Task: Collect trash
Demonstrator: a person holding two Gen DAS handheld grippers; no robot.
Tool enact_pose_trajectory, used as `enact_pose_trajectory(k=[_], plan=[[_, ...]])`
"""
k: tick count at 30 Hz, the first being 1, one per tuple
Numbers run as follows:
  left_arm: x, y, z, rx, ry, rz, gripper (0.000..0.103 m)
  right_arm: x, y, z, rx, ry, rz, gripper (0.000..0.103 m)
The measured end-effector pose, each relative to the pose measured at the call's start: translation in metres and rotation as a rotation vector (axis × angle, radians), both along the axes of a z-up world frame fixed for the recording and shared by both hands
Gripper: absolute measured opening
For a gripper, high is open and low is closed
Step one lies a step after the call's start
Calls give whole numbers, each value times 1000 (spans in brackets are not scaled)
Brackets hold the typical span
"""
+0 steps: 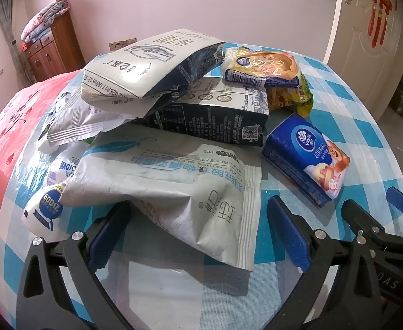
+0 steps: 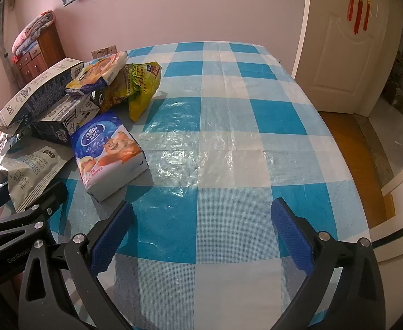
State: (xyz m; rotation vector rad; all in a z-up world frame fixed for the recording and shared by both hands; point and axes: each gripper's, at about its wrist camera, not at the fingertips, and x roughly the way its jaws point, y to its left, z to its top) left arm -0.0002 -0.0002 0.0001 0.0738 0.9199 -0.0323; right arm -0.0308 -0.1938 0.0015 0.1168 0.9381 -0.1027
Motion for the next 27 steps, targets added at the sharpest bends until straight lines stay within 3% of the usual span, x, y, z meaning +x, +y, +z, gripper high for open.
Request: enact_pose_trajectory(k=[12,20,27], plan=[[-7,3,0,-3,3,10,99,-5,1,0,-9,7,-1,99],[-41,19,3,-2,17,-11,99,-23,9,-2,0,3,50,99],[-79,39,29,7,-71,-10,99,-50,25,11,35,-27,87,99]])
